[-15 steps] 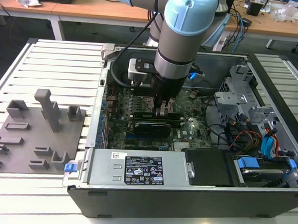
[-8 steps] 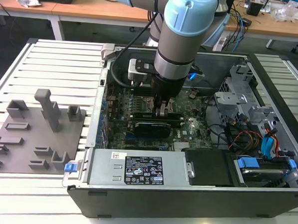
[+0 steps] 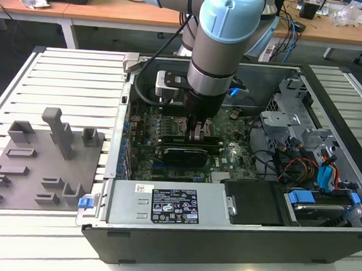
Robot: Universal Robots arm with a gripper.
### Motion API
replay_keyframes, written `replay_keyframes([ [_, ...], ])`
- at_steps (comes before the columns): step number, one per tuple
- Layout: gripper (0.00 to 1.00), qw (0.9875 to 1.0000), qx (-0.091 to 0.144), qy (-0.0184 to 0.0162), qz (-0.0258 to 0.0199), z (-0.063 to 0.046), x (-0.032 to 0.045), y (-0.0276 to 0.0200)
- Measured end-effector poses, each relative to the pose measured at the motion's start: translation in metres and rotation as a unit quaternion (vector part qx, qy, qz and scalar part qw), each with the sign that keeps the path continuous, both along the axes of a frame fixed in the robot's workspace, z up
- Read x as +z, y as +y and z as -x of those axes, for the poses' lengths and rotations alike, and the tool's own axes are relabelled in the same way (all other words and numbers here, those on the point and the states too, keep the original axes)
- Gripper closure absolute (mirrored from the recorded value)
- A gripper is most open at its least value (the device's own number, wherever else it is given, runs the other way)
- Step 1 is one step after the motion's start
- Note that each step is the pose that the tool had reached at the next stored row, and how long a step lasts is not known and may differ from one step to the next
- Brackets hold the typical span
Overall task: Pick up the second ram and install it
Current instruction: 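Insert the second ram into the second slot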
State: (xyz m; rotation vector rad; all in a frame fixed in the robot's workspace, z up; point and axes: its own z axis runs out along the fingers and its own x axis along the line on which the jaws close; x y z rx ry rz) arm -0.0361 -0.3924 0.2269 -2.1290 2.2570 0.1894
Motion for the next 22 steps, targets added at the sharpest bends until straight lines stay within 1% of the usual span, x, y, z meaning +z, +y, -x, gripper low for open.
replay_keyframes([
  [3, 0.87, 1.0000, 0.001, 0.0000, 0.0001, 0.000, -0.0003, 0.0005],
  [5, 0.87, 1.0000, 0.001, 0.0000, 0.0000, 0.000, -0.0025, 0.0005],
  [9, 0.85, 1.0000, 0.001, 0.0000, -0.0002, 0.000, -0.0034, 0.0006],
  [10, 0.79, 1.0000, 0.001, 0.0001, 0.0000, 0.000, -0.0032, 0.0005],
  [11, 0.79, 1.0000, 0.001, 0.0001, 0.0004, 0.000, 0.0064, 0.0007],
  [12, 0.79, 1.0000, 0.001, 0.0001, 0.0027, 0.000, 0.0178, 0.0025],
  [13, 0.79, 1.0000, 0.001, 0.0000, 0.0084, 0.000, 0.0266, 0.0056],
  [14, 0.80, 0.9999, 0.001, 0.0001, 0.0147, 0.000, 0.0331, 0.0074],
  [15, 0.89, 0.9998, 0.001, 0.0001, 0.0176, 0.000, 0.0375, 0.0081],
  [17, 0.89, 0.9998, 0.001, 0.0001, 0.0180, 0.000, 0.0396, 0.0083],
  [22, 0.89, 0.9998, 0.001, 0.0000, 0.0181, 0.000, 0.0398, 0.0083],
])
